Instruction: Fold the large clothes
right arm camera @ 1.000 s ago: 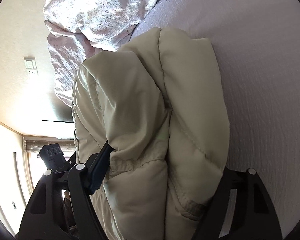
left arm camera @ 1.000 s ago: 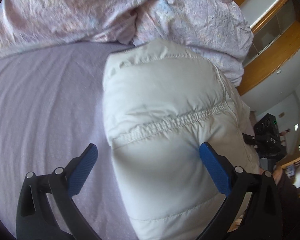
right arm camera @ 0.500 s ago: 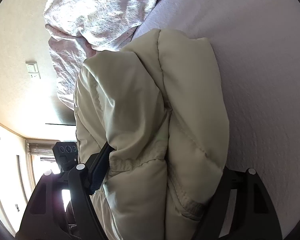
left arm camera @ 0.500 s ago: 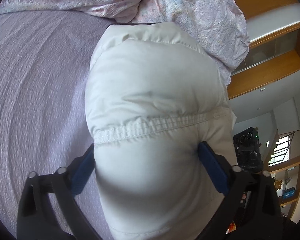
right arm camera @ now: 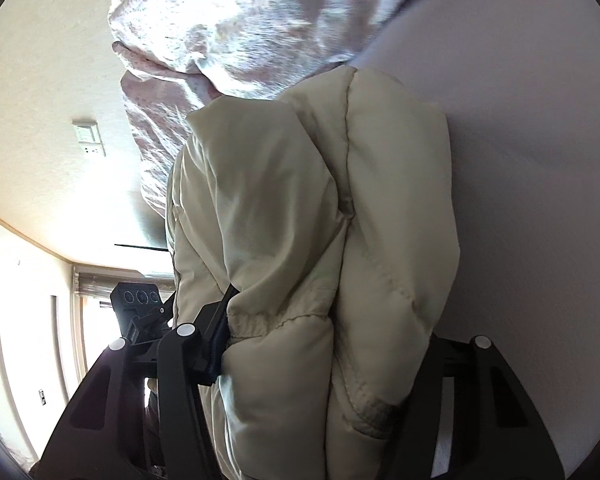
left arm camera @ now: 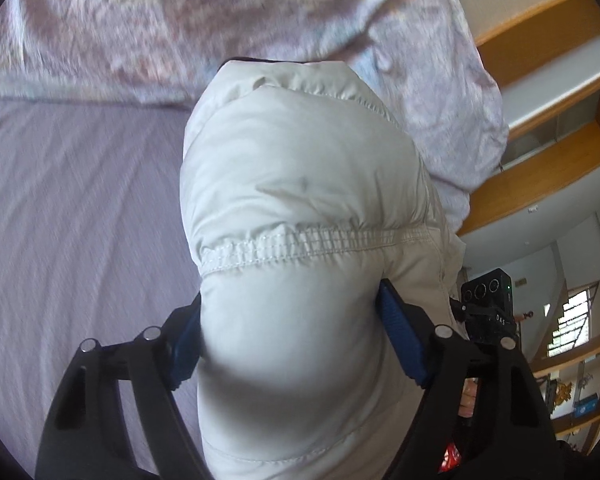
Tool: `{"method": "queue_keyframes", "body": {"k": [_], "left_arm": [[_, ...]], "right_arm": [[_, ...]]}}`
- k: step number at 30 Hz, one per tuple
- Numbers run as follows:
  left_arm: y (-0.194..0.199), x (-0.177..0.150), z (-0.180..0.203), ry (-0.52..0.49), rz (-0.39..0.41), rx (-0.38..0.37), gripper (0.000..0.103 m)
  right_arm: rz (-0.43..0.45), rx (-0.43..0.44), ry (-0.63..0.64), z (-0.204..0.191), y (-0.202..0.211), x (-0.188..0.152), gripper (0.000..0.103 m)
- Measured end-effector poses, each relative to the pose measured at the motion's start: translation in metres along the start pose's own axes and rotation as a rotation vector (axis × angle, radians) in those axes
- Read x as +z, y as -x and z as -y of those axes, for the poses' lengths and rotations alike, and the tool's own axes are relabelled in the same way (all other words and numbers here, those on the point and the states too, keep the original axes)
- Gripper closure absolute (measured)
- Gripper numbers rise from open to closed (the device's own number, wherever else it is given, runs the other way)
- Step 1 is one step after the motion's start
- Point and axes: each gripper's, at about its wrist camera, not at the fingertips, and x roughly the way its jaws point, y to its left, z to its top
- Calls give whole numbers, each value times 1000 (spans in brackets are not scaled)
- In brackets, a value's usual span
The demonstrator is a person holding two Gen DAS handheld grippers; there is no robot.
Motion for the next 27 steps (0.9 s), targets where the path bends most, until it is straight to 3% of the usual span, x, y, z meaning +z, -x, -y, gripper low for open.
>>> {"method": "queue_keyframes", "body": {"k": [10, 18, 23, 27], "left_arm": [[18, 42, -29, 26, 60, 52, 25], [4, 45, -51, 50, 69, 119, 21], [2, 48, -46, 37, 76, 174, 14], [12, 50, -31, -9, 109, 277, 13]], "right_arm": [[-38, 22, 27, -12, -37, 31, 47], [-19, -19, 12, -3, -57, 27, 46], [-9, -146, 35, -14, -52, 27, 25], [59, -272, 100, -33, -31, 29, 20]]}}
